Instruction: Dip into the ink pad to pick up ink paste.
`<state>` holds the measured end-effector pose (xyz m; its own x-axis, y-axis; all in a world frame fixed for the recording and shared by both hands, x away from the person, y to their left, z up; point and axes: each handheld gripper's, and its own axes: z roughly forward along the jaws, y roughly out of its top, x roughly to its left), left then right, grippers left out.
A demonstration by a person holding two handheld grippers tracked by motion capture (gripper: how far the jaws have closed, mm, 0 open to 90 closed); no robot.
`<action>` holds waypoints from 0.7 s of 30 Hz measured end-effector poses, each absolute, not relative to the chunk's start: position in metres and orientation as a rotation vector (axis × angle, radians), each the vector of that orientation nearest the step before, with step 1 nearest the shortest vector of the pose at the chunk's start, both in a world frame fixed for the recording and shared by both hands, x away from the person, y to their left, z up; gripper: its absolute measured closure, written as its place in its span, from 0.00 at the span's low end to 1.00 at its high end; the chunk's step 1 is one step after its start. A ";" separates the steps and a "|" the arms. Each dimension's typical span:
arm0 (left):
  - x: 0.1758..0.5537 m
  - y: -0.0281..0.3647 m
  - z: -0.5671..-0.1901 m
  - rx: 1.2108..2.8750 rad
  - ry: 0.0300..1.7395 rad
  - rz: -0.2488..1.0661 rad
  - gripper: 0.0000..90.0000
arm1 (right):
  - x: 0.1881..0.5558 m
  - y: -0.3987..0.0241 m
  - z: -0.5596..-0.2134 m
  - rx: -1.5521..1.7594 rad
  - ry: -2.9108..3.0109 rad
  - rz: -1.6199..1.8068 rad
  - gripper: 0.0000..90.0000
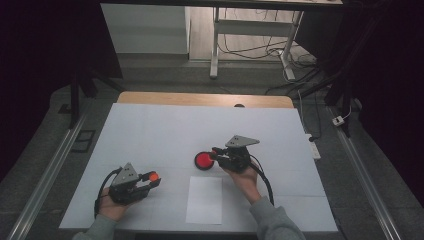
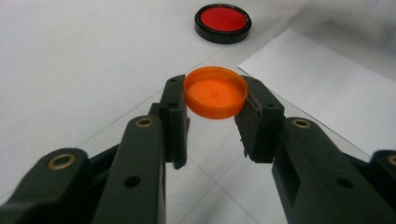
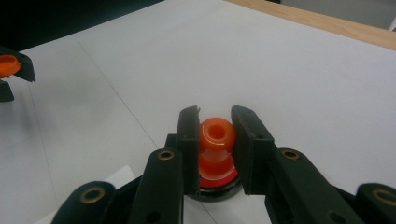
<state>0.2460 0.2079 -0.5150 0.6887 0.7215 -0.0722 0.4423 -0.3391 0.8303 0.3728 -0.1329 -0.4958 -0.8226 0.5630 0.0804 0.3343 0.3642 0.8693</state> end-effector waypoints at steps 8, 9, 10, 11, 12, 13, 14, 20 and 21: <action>0.245 0.208 -0.515 1.986 0.903 0.389 0.72 | 0.378 -0.124 -0.501 0.806 2.406 1.430 0.81; 0.245 0.207 -0.515 1.987 0.902 0.387 0.72 | 0.378 -0.123 -0.501 0.805 2.407 1.424 0.81; 0.245 0.207 -0.515 1.986 0.903 0.386 0.72 | 0.379 -0.122 -0.502 0.809 2.409 1.419 0.81; 0.245 0.207 -0.515 1.986 0.904 0.386 0.72 | 0.380 -0.122 -0.503 0.813 2.411 1.421 0.81; 0.245 0.207 -0.515 1.985 0.904 0.389 0.72 | 0.380 -0.122 -0.504 0.813 2.416 1.413 0.81; 0.245 0.207 -0.514 1.983 0.905 0.389 0.72 | 0.381 -0.121 -0.505 0.813 2.415 1.413 0.80; 0.245 0.207 -0.514 1.983 0.904 0.388 0.72 | 0.381 -0.120 -0.505 0.807 2.415 1.408 0.81; 0.245 0.207 -0.514 1.990 0.896 0.385 0.72 | 0.384 -0.115 -0.509 0.814 2.429 1.382 0.80; 0.245 0.206 -0.514 1.991 0.893 0.386 0.72 | 0.384 -0.113 -0.510 0.813 2.433 1.378 0.80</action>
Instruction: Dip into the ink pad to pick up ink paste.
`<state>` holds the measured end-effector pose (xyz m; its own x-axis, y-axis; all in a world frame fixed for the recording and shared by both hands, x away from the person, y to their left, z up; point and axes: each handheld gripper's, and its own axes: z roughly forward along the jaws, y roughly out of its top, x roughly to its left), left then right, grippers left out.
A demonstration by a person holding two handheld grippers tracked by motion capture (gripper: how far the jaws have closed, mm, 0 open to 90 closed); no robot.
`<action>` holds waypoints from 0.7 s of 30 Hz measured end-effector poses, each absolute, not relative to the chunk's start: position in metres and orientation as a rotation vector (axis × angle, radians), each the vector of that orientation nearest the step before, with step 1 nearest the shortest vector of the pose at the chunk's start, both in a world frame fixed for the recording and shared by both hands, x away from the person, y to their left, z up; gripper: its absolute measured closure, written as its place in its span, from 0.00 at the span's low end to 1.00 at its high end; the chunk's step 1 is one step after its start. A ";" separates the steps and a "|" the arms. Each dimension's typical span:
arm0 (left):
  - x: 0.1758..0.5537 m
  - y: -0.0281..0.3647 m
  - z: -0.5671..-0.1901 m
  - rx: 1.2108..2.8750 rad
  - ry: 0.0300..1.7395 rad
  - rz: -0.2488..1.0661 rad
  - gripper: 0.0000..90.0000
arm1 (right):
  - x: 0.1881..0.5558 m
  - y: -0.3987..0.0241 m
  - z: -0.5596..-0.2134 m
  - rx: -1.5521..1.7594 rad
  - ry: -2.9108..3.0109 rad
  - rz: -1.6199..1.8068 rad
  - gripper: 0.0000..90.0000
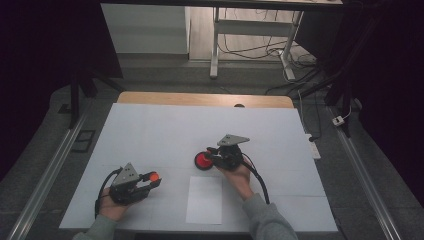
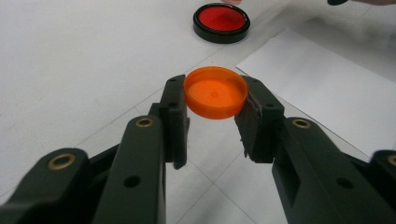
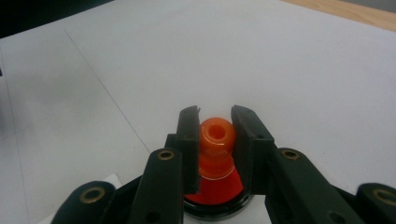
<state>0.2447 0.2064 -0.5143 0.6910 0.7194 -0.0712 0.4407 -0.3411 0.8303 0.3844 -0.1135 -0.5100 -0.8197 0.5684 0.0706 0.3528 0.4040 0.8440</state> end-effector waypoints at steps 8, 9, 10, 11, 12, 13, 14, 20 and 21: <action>0.245 0.207 -0.515 1.993 0.895 0.387 0.72 | 0.384 -0.109 -0.512 0.805 2.433 1.356 0.81; 0.245 0.206 -0.515 1.994 0.896 0.387 0.72 | 0.385 -0.109 -0.513 0.806 2.436 1.350 0.80; 0.245 0.206 -0.515 1.994 0.897 0.389 0.72 | 0.385 -0.109 -0.513 0.804 2.437 1.347 0.80; 0.245 0.206 -0.515 1.997 0.896 0.387 0.72 | 0.385 -0.109 -0.514 0.806 2.438 1.347 0.80; 0.245 0.206 -0.515 1.998 0.895 0.390 0.72 | 0.385 -0.109 -0.514 0.803 2.438 1.345 0.80; 0.245 0.206 -0.515 1.998 0.895 0.389 0.72 | 0.385 -0.108 -0.514 0.799 2.437 1.344 0.80; 0.245 0.206 -0.515 1.999 0.895 0.390 0.72 | 0.385 -0.108 -0.515 0.797 2.433 1.348 0.80; 0.244 0.207 -0.515 1.994 0.898 0.389 0.72 | 0.383 -0.104 -0.517 0.792 2.438 1.341 0.80; 0.244 0.207 -0.515 1.994 0.899 0.390 0.72 | 0.383 -0.103 -0.517 0.790 2.438 1.330 0.80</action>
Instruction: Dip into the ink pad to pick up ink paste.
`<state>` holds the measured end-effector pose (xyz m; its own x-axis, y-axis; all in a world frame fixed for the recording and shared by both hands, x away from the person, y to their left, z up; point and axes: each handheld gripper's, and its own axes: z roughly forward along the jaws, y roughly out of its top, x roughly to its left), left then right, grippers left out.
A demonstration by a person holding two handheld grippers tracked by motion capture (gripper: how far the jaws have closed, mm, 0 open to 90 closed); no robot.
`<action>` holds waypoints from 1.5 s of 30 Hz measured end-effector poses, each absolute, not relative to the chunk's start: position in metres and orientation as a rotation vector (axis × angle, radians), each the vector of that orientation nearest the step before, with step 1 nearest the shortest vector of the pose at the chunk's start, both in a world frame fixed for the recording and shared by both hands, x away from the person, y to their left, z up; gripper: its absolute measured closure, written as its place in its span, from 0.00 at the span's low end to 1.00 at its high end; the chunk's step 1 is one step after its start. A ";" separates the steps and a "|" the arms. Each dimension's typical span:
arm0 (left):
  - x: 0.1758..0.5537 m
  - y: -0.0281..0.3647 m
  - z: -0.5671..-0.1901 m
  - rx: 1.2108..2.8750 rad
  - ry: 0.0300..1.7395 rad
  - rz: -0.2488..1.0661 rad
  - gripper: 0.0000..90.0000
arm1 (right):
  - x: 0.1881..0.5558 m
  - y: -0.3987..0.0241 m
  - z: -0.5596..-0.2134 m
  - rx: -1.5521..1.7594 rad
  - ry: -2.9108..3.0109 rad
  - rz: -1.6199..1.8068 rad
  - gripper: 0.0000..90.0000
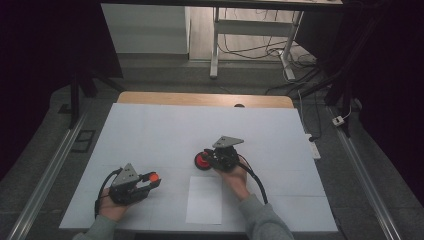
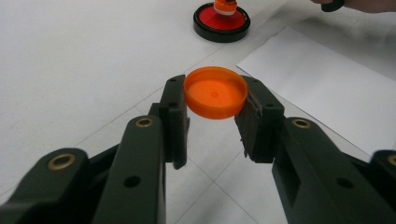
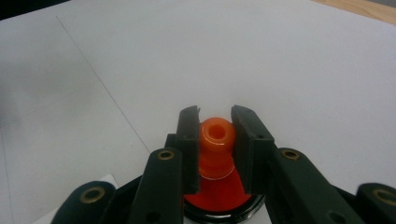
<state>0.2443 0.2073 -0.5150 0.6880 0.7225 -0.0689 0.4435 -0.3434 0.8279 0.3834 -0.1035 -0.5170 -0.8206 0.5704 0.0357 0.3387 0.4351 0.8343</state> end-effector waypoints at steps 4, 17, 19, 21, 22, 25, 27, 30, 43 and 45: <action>0.244 0.208 -0.515 1.994 0.899 0.390 0.72 | 0.385 -0.103 -0.518 0.797 2.424 1.333 0.81; 0.243 0.208 -0.514 1.990 0.899 0.390 0.72 | 0.382 -0.101 -0.523 0.785 2.433 1.276 0.81; 0.243 0.208 -0.514 1.988 0.900 0.391 0.72 | 0.382 -0.100 -0.524 0.781 2.426 1.270 0.81; 0.243 0.208 -0.514 1.988 0.899 0.391 0.72 | 0.381 -0.100 -0.524 0.776 2.421 1.258 0.81; 0.243 0.209 -0.514 1.987 0.900 0.392 0.72 | 0.380 -0.099 -0.524 0.774 2.421 1.258 0.81; 0.243 0.209 -0.514 1.985 0.902 0.390 0.72 | 0.380 -0.100 -0.525 0.778 2.413 1.273 0.81; 0.243 0.209 -0.514 1.982 0.904 0.392 0.72 | 0.380 -0.101 -0.526 0.785 2.409 1.287 0.81; 0.243 0.209 -0.513 1.980 0.905 0.393 0.72 | 0.380 -0.101 -0.526 0.781 2.409 1.276 0.81; 0.241 0.212 -0.514 1.977 0.917 0.391 0.72 | 0.379 -0.103 -0.529 0.777 2.388 1.305 0.81; 0.241 0.211 -0.514 1.977 0.916 0.391 0.72 | 0.378 -0.103 -0.530 0.785 2.380 1.311 0.81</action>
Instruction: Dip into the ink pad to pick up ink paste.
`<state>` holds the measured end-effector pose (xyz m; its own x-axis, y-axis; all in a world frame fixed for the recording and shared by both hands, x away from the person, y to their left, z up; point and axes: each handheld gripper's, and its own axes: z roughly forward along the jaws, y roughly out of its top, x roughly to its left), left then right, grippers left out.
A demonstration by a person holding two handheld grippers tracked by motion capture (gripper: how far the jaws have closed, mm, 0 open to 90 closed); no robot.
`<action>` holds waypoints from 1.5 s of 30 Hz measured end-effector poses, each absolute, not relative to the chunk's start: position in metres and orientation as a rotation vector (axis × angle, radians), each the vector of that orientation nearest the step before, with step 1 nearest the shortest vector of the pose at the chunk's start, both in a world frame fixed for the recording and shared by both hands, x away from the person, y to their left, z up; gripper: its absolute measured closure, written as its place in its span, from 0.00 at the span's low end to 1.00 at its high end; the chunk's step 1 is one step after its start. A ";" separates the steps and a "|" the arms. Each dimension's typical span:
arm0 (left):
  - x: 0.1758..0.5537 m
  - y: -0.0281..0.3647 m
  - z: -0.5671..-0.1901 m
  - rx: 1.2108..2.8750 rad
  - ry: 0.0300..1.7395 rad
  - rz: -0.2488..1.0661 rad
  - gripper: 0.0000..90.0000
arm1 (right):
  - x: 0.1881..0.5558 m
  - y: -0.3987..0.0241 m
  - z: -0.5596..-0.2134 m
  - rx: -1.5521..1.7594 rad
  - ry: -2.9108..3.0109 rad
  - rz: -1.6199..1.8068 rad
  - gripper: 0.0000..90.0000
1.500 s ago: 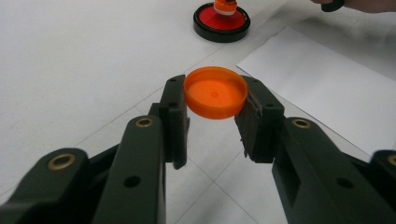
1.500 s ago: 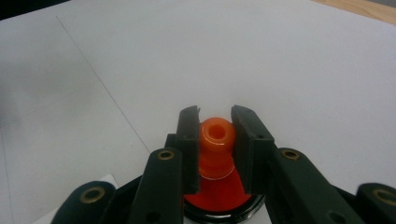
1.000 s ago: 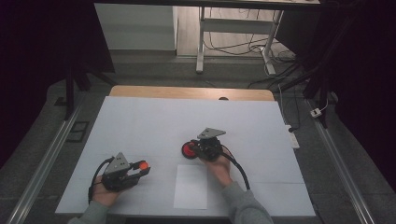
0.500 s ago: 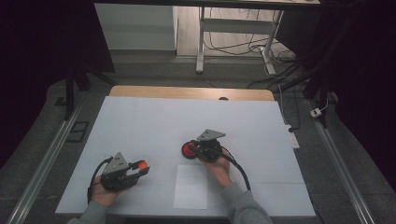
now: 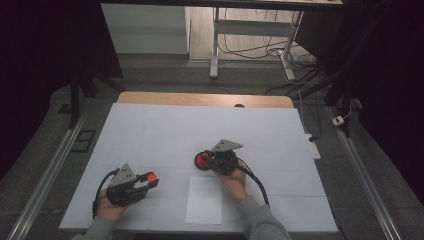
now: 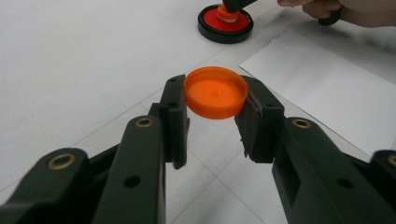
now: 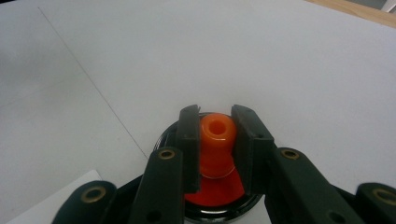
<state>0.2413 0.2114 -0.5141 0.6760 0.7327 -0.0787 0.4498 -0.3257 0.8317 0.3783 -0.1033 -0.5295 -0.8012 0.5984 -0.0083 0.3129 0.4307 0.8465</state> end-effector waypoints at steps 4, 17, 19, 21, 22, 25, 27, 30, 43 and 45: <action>0.242 0.211 -0.514 1.979 0.915 0.392 0.72 | 0.378 -0.103 -0.530 0.784 2.380 1.311 0.81; 0.240 0.210 -0.512 1.977 0.905 0.400 0.72 | 0.383 -0.112 -0.527 0.842 2.366 1.413 0.81; 0.240 0.210 -0.513 1.977 0.906 0.398 0.72 | 0.384 -0.118 -0.522 0.886 2.322 1.514 0.81; 0.241 0.210 -0.513 1.979 0.906 0.396 0.72 | 0.385 -0.122 -0.517 0.905 2.293 1.548 0.81; 0.240 0.210 -0.513 1.980 0.904 0.395 0.72 | 0.386 -0.124 -0.515 0.905 2.290 1.551 0.81; 0.240 0.210 -0.513 1.979 0.906 0.395 0.72 | 0.385 -0.128 -0.512 0.902 2.299 1.534 0.81; 0.240 0.210 -0.513 1.982 0.906 0.392 0.72 | 0.384 -0.127 -0.512 0.891 2.313 1.516 0.81; 0.241 0.211 -0.513 1.985 0.907 0.389 0.72 | 0.384 -0.124 -0.515 0.870 2.346 1.482 0.81; 0.242 0.211 -0.514 1.992 0.908 0.382 0.72 | 0.384 -0.113 -0.523 0.844 2.392 1.421 0.81; 0.242 0.211 -0.514 1.993 0.908 0.378 0.72 | 0.384 -0.112 -0.523 0.838 2.394 1.416 0.81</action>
<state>0.2419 0.2109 -0.5141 0.6855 0.7237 -0.0793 0.4531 -0.3388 0.8246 0.3837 -0.1124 -0.5230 -0.8078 0.5835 0.0836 0.3544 0.3674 0.8599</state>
